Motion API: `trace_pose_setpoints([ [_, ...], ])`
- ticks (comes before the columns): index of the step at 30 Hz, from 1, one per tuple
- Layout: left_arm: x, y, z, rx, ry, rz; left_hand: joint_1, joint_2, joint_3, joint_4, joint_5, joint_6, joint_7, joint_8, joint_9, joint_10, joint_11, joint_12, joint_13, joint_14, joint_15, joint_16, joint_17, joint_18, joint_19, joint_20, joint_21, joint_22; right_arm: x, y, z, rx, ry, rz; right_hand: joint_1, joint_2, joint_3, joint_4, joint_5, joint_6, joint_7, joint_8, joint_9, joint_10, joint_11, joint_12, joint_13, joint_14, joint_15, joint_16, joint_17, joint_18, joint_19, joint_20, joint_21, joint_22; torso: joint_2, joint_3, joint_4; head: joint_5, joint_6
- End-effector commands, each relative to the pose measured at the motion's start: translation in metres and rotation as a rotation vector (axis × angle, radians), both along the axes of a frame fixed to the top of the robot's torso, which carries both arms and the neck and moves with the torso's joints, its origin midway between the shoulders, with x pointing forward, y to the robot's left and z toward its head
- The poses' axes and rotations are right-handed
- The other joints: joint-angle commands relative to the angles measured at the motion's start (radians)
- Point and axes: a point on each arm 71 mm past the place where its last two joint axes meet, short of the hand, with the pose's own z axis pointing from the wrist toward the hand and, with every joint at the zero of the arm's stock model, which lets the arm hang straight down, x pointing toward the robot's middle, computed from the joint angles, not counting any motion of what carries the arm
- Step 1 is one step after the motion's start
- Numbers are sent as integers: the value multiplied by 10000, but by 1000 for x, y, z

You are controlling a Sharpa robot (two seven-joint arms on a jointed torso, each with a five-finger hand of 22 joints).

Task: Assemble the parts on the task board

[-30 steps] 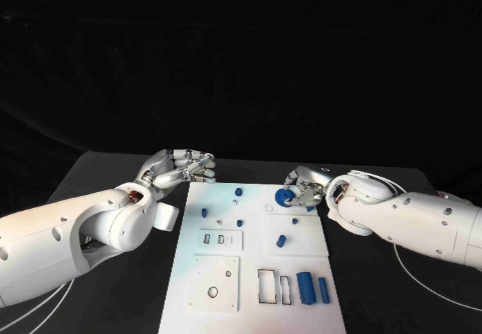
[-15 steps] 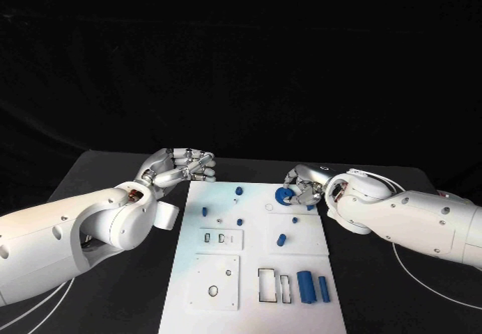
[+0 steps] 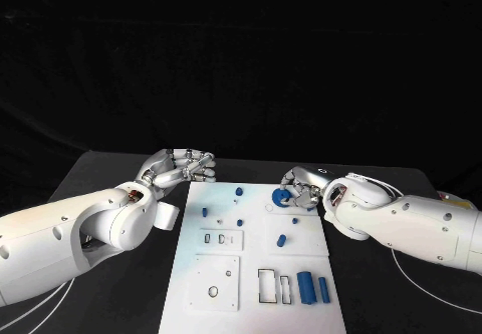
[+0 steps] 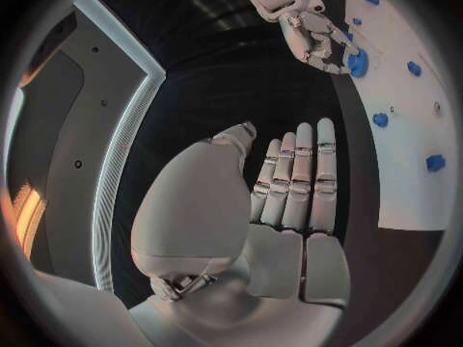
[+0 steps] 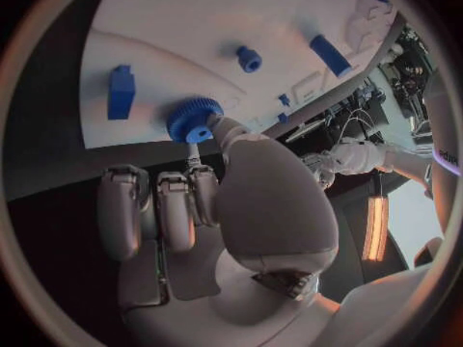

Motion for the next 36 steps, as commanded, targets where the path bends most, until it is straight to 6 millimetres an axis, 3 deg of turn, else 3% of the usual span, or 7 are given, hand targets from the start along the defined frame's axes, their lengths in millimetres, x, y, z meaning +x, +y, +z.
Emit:
trace_pose_setpoints([
  [1, 0, -2, 1, -101, -20, -166, 14, -92, 56, -17, -59, -32, 29, -26, 9, 17, 35, -29, 0, -1, 38, -35, 9, 110, 41, -22, 51, 14, -6, 12, 12, -97, -1211, 252, 5, 49, 53, 18, 58, 485, -367, 263, 280, -17, -57, 44, 999, 867, -102, 42, 1742, -197, 36, -66, 77, 1080, 0, -3, 5, -2, 36],
  [4, 0, -3, 1, -106, -20, -178, 14, -92, 56, -17, -59, -32, 29, -26, 9, 17, 35, -29, 0, -1, 38, -35, 9, 110, 41, -22, 51, 14, -11, 24, 19, -90, -1729, 483, 6, 28, 97, -4, 84, 505, -381, 266, 291, 10, -68, 73, 1028, 874, -107, 51, 1777, -213, 77, -72, 127, 1143, -6, -16, 25, -10, 48],
  [9, 0, -3, 1, -107, -20, -181, 14, -92, 56, -17, -59, -32, 29, -26, 9, 17, 35, -29, 0, -1, 38, -35, 9, 110, 41, -22, 51, 14, -19, 45, 25, -24, -2226, 865, 3, 4, 160, -30, 158, 525, -392, 265, 304, 30, -78, 91, 1048, 881, -118, 61, 1813, -225, 107, -82, 163, 1190, 19, 9, 29, 28, 47],
  [11, 0, -3, 1, -107, -19, -181, 14, -92, 56, -17, -59, -32, 29, -26, 9, 17, 35, -29, 0, -1, 38, -35, 9, 110, 41, -22, 51, 14, -22, 52, 26, 2, -2295, 996, -9, -10, 165, -30, 165, 525, -390, 263, 306, 29, -79, 88, 1045, 881, -119, 61, 1813, -230, 120, -84, 178, 1209, 12, 3, 17, 27, 44],
  [15, 0, -4, 1, -116, -19, -205, 14, -92, 56, -17, -59, -32, 29, -26, 9, 17, 35, -29, 0, -1, 38, -35, 9, 110, 41, -22, 51, 14, -27, 70, 24, 59, -2351, 1311, -29, -33, 176, -30, 175, 514, -385, 251, 306, 28, -77, 86, 1044, 882, -120, 62, 1816, -232, 125, -86, 184, 1218, 11, -13, 11, 45, 41],
  [21, -1, -6, 1, -132, -17, -247, 14, -92, 56, -17, -59, -32, 29, -26, 9, 17, 35, -29, 0, -1, 38, -35, 9, 110, 41, -22, 51, 14, -28, 92, 15, 56, -2239, 1584, -35, -41, 183, -31, 179, 507, -383, 245, 305, 32, -76, 89, 1048, 883, -120, 62, 1818, -230, 119, -87, 177, 1210, 31, 3, 42, 34, 43],
  [36, 0, -7, 1, -140, -15, -272, 15, -99, 84, -23, -59, -34, 32, -31, 12, 27, 36, -55, 2, 3, 38, -50, 36, 110, 32, -23, 67, 19, -24, 115, -4, -95, -1962, 1784, -98, -79, 239, -22, 199, 444, -356, 188, 299, 35, -58, 90, 1053, 884, -111, 65, 1827, -230, 120, -88, 175, 1213, 21, -1, 12, 81, 6],
])
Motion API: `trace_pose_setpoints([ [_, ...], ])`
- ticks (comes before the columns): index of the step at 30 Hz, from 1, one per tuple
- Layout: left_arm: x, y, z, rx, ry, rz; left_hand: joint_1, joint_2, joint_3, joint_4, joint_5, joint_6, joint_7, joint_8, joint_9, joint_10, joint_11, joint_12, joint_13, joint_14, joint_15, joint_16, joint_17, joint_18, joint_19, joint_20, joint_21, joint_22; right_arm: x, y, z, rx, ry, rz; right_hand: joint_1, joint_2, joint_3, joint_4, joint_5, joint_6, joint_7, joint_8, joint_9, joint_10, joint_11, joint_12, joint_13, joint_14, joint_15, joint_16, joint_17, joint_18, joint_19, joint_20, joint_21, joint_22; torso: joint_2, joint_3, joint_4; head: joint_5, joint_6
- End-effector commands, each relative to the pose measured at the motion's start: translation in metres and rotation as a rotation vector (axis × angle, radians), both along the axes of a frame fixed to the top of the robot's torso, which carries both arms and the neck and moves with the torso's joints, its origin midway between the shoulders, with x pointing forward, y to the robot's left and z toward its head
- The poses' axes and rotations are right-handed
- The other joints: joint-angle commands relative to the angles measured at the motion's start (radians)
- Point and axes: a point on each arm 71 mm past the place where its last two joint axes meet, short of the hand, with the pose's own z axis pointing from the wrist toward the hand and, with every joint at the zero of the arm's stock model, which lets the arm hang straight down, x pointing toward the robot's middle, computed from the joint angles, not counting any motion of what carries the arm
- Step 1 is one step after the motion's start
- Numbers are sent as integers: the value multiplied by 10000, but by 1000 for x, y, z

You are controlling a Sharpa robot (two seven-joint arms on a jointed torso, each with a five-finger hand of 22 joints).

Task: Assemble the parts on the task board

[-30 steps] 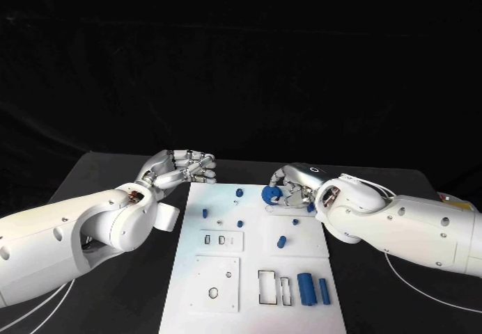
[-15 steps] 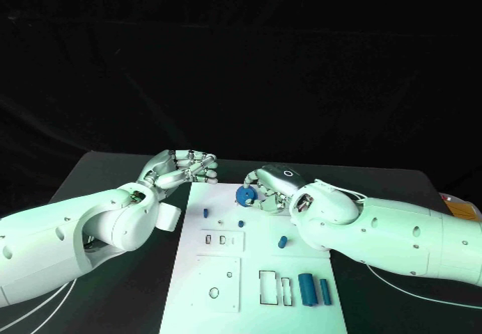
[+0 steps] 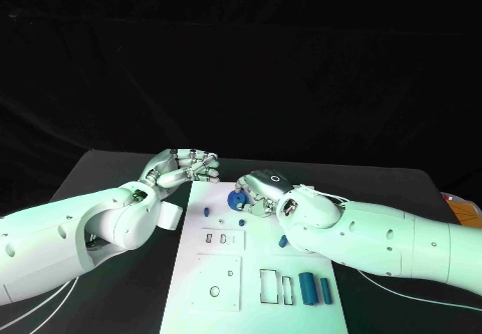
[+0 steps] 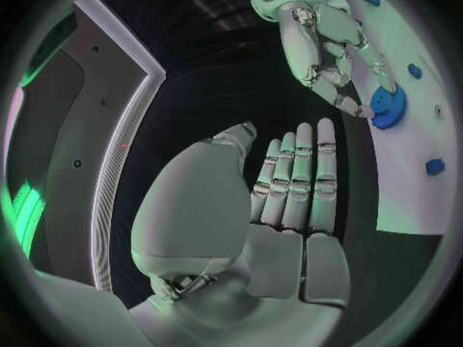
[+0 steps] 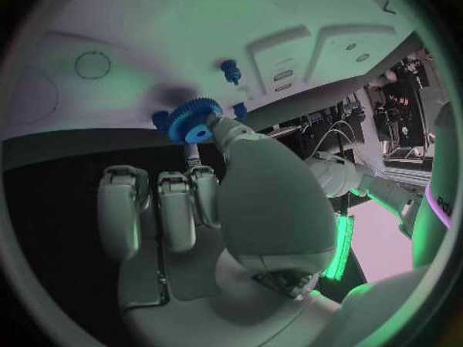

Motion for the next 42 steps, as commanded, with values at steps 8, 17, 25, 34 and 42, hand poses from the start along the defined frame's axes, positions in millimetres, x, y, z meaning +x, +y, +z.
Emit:
trace_pose_setpoints([
  [8, -1, -3, 2, -111, -31, -189, 15, -99, 54, 7, -59, -34, 32, -31, 16, 26, 36, -56, 2, 3, 37, -50, 18, 111, 32, -23, 67, 16, 4, 4, -5, -246, -76, -40, -110, -71, 123, 23, 28, 389, -330, 141, 306, -22, -2, 24, 1033, 883, -27, 69, 1830, -125, 74, -46, 43, 1194, -11, 9, -16, 35, -35],
  [17, -1, -3, 2, -110, -24, -196, 15, -99, 54, 7, -59, -34, 32, -31, 16, 26, 36, -56, 2, 3, 37, -50, 18, 111, 32, -23, 67, 16, 8, 5, -7, -324, -42, -162, -293, -226, 259, 31, -25, 78, -182, -133, 248, -120, 121, -87, 941, 882, 71, 69, 1827, -120, 51, 24, 9, 1177, -6, 3, -18, 40, -45],
  [25, -1, -2, 2, -102, -18, -183, 15, -99, 54, 7, -59, -34, 32, -31, 16, 26, 36, -56, 2, 3, 37, -50, 18, 111, 32, -23, 67, 16, 8, 8, -8, -346, 165, 8, -723, -503, 239, 122, -174, -485, 102, -769, 98, -215, 392, -162, 876, 889, 318, 88, 1881, -117, 43, 254, -10, 1196, -13, 3, -20, 58, -86],
  [34, -1, -1, 2, -92, -10, -165, 8, -113, 69, 7, -61, -37, 42, -36, 18, 32, 42, -77, 2, 5, 39, -62, 39, 110, 25, -23, 79, 19, 9, 6, -11, -408, 444, 22, -1069, -549, 35, 311, -154, -382, 77, -843, 137, -224, 383, -154, 881, 894, 320, 99, 1911, -114, 46, 280, -14, 1211, -21, 5, -34, 66, -117],
  [42, -1, -1, 2, -83, -6, -148, 8, -113, 69, 7, -61, -37, 42, -36, 18, 32, 42, -77, 2, 5, 39, -62, 39, 110, 25, -23, 79, 19, 11, 2, -14, -533, 784, -80, -1891, -367, -395, 930, -61, -316, 51, -1015, 221, -216, 370, -129, 902, 910, 313, 123, 1997, -119, 64, 277, -9, 1256, -20, 11, -33, 46, -107],
])
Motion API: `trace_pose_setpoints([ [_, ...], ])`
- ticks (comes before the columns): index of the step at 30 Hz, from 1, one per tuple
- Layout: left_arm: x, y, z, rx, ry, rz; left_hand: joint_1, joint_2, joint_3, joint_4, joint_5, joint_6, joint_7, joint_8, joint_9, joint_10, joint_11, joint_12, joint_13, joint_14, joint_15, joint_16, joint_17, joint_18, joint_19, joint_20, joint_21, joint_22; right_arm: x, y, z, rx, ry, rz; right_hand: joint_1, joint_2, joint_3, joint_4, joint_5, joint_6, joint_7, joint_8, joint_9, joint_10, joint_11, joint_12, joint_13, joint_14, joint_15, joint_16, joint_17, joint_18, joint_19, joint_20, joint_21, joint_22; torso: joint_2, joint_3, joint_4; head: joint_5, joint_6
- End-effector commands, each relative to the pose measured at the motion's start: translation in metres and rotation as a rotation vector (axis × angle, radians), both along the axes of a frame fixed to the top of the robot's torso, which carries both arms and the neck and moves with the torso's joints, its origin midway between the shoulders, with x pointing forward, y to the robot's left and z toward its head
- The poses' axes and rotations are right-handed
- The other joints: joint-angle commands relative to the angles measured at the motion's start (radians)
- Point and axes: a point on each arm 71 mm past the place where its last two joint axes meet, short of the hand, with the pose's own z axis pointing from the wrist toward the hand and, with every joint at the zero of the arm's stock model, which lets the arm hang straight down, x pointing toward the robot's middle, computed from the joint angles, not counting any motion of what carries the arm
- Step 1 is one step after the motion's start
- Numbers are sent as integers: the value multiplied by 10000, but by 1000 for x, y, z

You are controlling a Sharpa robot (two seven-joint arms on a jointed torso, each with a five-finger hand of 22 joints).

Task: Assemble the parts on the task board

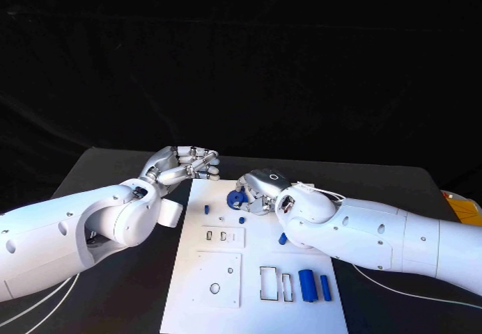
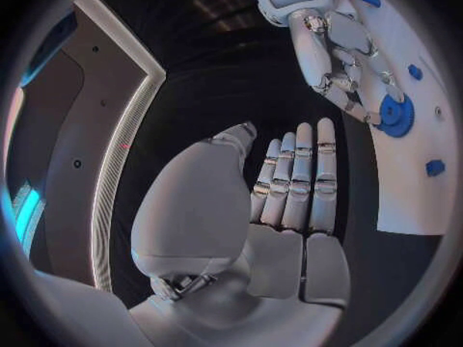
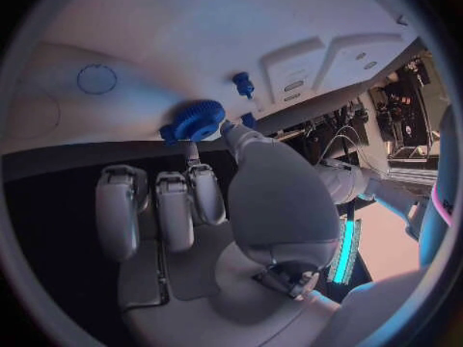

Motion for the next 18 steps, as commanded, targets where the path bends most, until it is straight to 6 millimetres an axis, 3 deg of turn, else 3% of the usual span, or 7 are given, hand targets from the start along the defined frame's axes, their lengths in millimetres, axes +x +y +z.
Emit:
trace_pose_setpoints([
  [1, -1, -2, 1, -96, -27, -157, 8, -113, 71, 5, -61, -37, 42, -37, 14, 32, 42, -35, 2, 5, 40, -62, 9, 109, 25, -23, 36, 15, 0, 0, -4, -230, 407, 94, -146, 25, -64, 93, 55, 103, -3, -46, 16, 23, 30, 9, 911, 930, 43, 49, 2001, -138, 89, 43, -2, 1269, 0, 2, 2, -8, 2],
  [7, -1, -2, 2, -92, -23, -152, 1, -120, 78, 7, -62, -45, 50, -43, 14, 28, 48, -51, 2, 4, 43, -71, 21, 109, 19, -22, 42, 17, 2, -4, -8, -500, 878, -59, -625, 206, -258, 133, 141, 79, 7, -151, 51, 37, 39, 35, 937, 941, 48, 64, 2054, -139, 93, 44, -8, 1282, 2, 6, -9, -20, -1],
  [18, -1, -1, 2, -88, -23, -142, 1, -120, 78, 7, -62, -45, 50, -43, 14, 28, 48, -51, 2, 4, 43, -71, 21, 109, 19, -22, 42, 17, 3, -11, -8, -504, 899, -284, -693, 236, -299, 113, 172, 54, 17, -191, 57, 63, 49, 73, 974, 949, 57, 72, 2090, -151, 124, 50, 29, 1328, 1, 7, 15, -38, 22],
])
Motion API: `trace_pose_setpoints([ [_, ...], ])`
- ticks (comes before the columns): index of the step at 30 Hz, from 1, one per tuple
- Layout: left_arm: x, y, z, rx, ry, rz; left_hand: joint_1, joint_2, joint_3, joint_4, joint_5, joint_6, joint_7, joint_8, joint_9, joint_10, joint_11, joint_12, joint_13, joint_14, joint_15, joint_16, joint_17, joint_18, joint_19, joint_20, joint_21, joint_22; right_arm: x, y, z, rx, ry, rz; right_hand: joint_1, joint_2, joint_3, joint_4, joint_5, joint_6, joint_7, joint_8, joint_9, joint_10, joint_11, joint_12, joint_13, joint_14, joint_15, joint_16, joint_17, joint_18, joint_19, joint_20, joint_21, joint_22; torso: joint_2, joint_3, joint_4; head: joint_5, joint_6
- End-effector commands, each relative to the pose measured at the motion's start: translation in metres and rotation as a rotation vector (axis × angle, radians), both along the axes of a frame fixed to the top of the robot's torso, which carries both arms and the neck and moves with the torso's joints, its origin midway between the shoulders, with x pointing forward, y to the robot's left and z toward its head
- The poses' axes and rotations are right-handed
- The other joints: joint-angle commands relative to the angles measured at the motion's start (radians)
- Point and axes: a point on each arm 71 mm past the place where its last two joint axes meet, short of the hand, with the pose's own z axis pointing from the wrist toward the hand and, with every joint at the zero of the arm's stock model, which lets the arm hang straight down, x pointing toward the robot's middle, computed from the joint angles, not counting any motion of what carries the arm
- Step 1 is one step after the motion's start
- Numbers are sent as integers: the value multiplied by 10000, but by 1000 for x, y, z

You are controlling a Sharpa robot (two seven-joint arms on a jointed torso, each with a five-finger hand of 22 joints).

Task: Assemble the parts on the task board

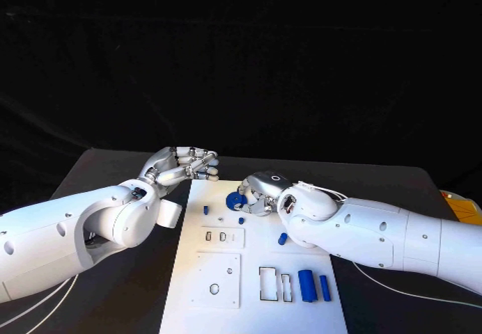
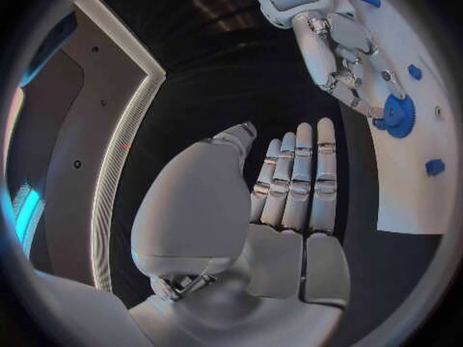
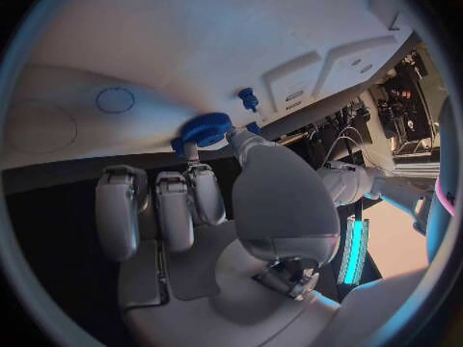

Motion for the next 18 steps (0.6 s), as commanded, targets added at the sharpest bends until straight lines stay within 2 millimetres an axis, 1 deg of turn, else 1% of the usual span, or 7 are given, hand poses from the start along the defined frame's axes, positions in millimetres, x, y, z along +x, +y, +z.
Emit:
trace_pose_setpoints([
  [1, -1, -2, 2, -94, -35, -146, 1, -120, 79, 7, -62, -45, 50, -43, 16, 29, 47, -53, 2, 3, 42, -33, 9, 108, 19, -22, 43, 9, -1, -4, -3, -163, 216, -79, -62, -4, -52, -25, 66, -16, 13, -55, 10, 71, 49, 82, 976, 950, 58, 34, 2086, -153, 127, 51, 32, 1333, -2, -3, 10, 0, 3],
  [5, -1, -1, 2, -91, -36, -138, 1, -120, 79, 7, -62, -45, 50, -43, 16, 29, 47, -53, 2, 3, 42, -33, 9, 108, 19, -22, 43, 9, -4, -11, 0, 164, -54, -140, 9, 26, -33, -64, 198, 18, 5, -66, 31, 111, 43, 131, 1021, 953, 56, 39, 2103, -163, 154, 54, 65, 1373, -5, 0, -2, 24, 17],
  [10, 0, 0, 1, -78, -38, -100, 1, -120, 79, 7, -62, -45, 50, -43, 16, 29, 47, -53, 2, 3, 42, -33, 9, 108, 19, -22, 43, 9, -10, -29, 11, 1058, -558, -220, 186, 42, 27, -122, 391, 81, -8, -85, 67, 186, 29, 220, 1104, 958, 47, 46, 2126, -173, 184, 48, 97, 1417, -13, -2, -27, 34, 34],
  [12, 0, 1, 1, -69, -40, -77, -2, -127, 93, 4, -62, -54, 57, -51, 16, 26, 53, -74, 1, 2, 47, -45, 26, 108, 13, -20, 53, 11, -12, -41, 19, 1539, -620, -204, 383, 46, 108, -194, 525, 133, -17, -102, 95, 185, 18, 218, 1101, 957, 37, 45, 2120, -172, 184, 40, 92, 1421, -28, 2, -35, 29, 64],
  [15, 0, 3, 1, -57, -39, -42, -2, -127, 93, 4, -62, -54, 57, -51, 16, 26, 53, -74, 1, 2, 47, -45, 26, 108, 13, -20, 53, 11, -13, -61, 30, 2235, -355, -144, 709, 59, 246, -339, 478, 159, -10, -152, 121, 160, 20, 193, 1081, 938, 37, 25, 2036, -146, 117, 36, -2, 1339, -47, 11, -51, 5, 86],
  [17, 1, 4, 1, -51, -38, -18, -2, -127, 93, 4, -62, -54, 57, -51, 16, 26, 53, -74, 1, 2, 47, -45, 26, 108, 13, -20, 53, 11, -13, -79, 37, 2740, 107, -169, 1016, 3, 341, -535, 381, 209, -7, -165, 146, 112, 18, 145, 1039, 904, 32, -12, 1888, -100, 0, 32, -162, 1188, -73, 31, -76, 1, 85],
  [18, 1, 4, 1, -50, -38, -8, -2, -127, 93, 4, -62, -54, 57, -51, 16, 26, 53, -74, 1, 2, 47, -45, 26, 108, 13, -20, 53, 11, -13, -89, 39, 2933, 378, -186, 1232, -75, 394, -705, 321, 221, 0, -185, 157, 79, 22, 114, 1014, 902, 34, -16, 1882, -93, -23, 31, -194, 1165, -83, 39, -89, -18, 83],
])
